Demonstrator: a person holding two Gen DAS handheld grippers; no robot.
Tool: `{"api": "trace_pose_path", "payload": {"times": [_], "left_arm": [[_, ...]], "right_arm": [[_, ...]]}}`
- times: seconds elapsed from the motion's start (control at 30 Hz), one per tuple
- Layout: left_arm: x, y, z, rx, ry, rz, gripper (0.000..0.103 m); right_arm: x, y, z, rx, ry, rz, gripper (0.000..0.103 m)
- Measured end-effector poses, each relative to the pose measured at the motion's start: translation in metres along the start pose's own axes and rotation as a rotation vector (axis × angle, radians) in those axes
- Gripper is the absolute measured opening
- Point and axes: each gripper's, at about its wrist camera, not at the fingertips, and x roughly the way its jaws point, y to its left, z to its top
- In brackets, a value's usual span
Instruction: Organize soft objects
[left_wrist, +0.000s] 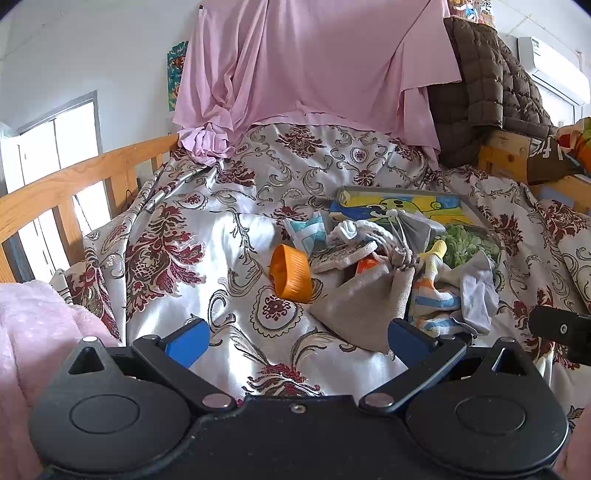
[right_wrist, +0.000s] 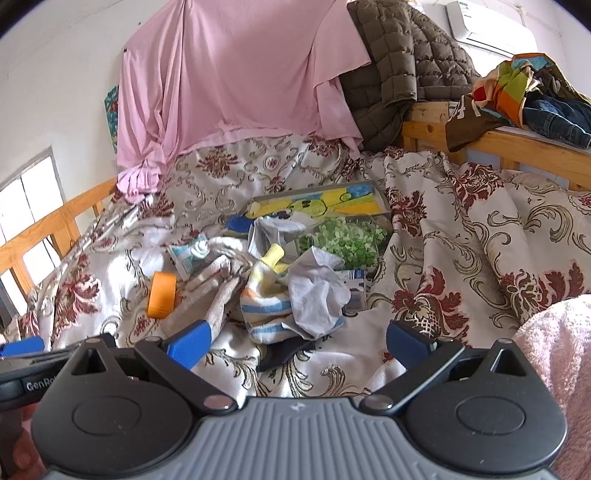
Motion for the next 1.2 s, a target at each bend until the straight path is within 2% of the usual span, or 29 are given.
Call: {"api": "trace_pose_path", "payload": {"times": [0.1,0.17,0.33,0.43,0.53,0.67,0.77,0.87,0.97,1.13,1.2], "left_arm": [[0.000,0.000,0.002,-0.004,0.004,0.004,0.102],[-0.001,0.002,0.005,-0.012,-0.010,-0.004,0.102],[0.008,-0.003,0.019,0.019,-0.010,-0.048,0.102],[0.023,-0.004,0.026,0.028,0.029,-0.091,0.102],[0.045,-0.004,0.033,0.047,0.101,-0.158,0.102],[0.077,-0.006,0.045,0.070,0.181,-0.220,0.102],[0.102,-0.014,0.056,0.132,0.250,-0.283,0.102],[0.121,-0.025,0.061,0.206,0.269,-0.315,0.102],[0.143,-0.035,0.061,0.267,0.288,-0.325,0.102],[0.174,-0.042,0.057,0.301,0.342,-0.381,0.102],[0.184,-0.043,0.055,0.295,0.368,-0.431,0.099]], "right_arm": [[-0.003,-0.003,0.009,0.017,-0.032,0.014,0.103],[-0.001,-0.004,0.020,-0.015,-0.040,0.010,0.103],[0.015,-0.016,0.047,-0.047,0.009,0.063,0.103],[0.033,-0.027,0.055,-0.020,0.077,0.095,0.103],[0.055,-0.036,0.060,0.029,0.148,0.120,0.103],[0.084,-0.037,0.067,0.014,0.189,0.129,0.103],[0.110,-0.039,0.068,0.021,0.237,0.124,0.103],[0.135,-0.040,0.067,0.037,0.288,0.122,0.103],[0.155,-0.042,0.065,0.042,0.303,0.125,0.103],[0.181,-0.043,0.066,0.039,0.314,0.115,0.101],[0.186,-0.039,0.065,0.019,0.321,0.114,0.095]]}}
